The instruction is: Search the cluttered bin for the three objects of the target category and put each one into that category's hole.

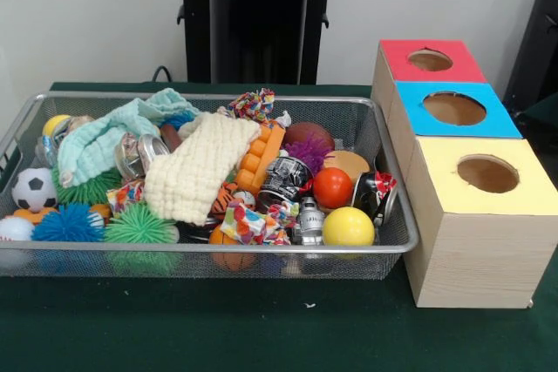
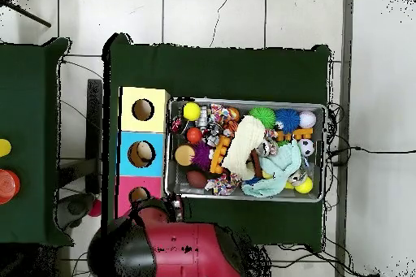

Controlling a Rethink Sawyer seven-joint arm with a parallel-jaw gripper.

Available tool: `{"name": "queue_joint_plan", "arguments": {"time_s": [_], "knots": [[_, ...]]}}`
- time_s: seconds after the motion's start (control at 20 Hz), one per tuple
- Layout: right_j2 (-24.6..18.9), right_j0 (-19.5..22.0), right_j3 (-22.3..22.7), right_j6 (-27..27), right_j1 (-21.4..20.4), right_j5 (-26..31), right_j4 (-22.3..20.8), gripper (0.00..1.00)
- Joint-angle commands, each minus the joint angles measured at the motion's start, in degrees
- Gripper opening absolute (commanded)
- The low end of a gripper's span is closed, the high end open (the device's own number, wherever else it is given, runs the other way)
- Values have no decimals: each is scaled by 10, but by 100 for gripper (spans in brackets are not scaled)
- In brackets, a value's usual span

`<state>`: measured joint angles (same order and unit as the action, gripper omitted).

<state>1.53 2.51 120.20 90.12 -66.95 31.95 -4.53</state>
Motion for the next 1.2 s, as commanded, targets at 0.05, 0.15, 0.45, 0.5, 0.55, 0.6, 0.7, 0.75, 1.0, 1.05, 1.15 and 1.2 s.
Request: {"name": "queue_joint_plan", "arguments": {"time_s": [0.05, 0.15, 0.45, 0.5, 0.55, 0.6, 0.7, 0.75, 1.0, 1.05, 1.15, 1.2], "knots": [[-33, 80, -3, -6, 42, -72, -43, 100], [-44, 105, 0, -16, 47, -88, -49, 100], [-79, 171, 1, -41, 68, -119, -85, 100], [-79, 175, -3, -40, 74, -125, -95, 100], [-79, 180, -5, -37, 82, -133, -105, 100], [-77, 183, -9, -34, 90, -139, -117, 100], [-69, 183, -18, -25, 110, -149, -140, 100], [-62, 178, -17, -17, 117, -152, -150, 100], [-37, 162, -20, 30, 163, -180, -175, 100], [-32, 156, -22, 38, 172, -181, -178, 100], [-18, 142, -22, 66, 197, -187, -172, 100], [-11, 136, -23, 76, 208, -194, -171, 100]]}}
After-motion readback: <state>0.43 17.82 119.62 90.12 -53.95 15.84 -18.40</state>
